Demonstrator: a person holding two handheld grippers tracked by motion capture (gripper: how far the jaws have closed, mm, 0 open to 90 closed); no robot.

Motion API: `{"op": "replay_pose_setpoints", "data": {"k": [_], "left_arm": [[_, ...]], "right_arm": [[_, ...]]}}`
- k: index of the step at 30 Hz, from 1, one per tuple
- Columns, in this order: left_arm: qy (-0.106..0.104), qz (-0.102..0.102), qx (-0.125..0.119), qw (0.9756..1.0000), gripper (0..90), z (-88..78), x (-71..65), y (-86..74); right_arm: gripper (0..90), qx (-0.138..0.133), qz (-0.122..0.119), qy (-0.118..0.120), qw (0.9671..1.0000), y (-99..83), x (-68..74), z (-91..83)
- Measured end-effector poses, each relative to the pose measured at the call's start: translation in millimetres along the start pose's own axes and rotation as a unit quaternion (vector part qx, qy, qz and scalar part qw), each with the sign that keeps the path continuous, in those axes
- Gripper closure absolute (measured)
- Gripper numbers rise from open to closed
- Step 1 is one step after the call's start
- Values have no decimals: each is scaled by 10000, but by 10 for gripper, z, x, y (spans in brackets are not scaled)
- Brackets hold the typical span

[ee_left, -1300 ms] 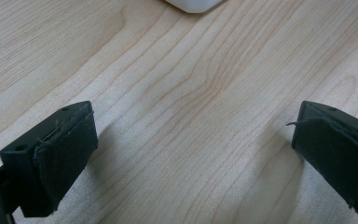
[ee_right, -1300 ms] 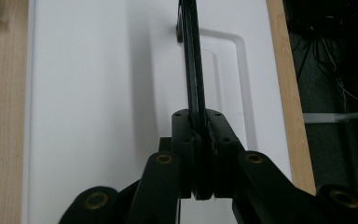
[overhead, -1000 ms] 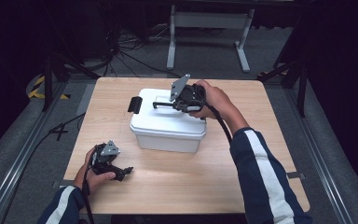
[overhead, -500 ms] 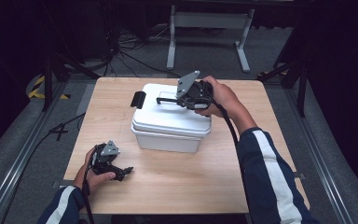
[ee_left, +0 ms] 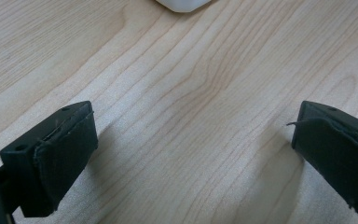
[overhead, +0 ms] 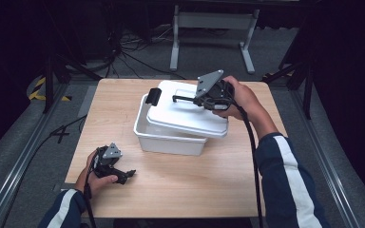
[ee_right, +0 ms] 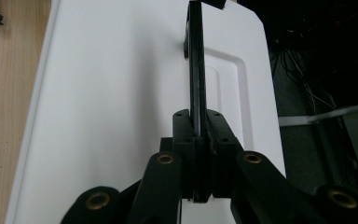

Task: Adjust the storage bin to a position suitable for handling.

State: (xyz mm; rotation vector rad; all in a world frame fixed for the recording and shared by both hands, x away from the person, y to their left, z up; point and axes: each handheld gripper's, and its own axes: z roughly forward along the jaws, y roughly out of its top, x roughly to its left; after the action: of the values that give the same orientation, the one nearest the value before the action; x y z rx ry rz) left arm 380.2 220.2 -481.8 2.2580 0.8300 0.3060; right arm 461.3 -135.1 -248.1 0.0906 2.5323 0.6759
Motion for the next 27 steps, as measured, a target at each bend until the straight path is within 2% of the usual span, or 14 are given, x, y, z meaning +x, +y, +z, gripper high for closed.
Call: {"op": "replay_pose_setpoints", "data": {"k": [15, 20, 27], "left_arm": [[13, -6, -24, 10000, 6, 4, -2, -2], [20, -5, -15, 10000, 6, 2, -1, -2], [22, -2, -19, 10000, 6, 3, -1, -2]], "right_arm": [[848, 48, 217, -263, 9994, -388, -87, -343], [848, 38, 395, -326, 9987, -544, -98, -448], [848, 60, 508, -423, 9978, -754, -116, -557]]}}
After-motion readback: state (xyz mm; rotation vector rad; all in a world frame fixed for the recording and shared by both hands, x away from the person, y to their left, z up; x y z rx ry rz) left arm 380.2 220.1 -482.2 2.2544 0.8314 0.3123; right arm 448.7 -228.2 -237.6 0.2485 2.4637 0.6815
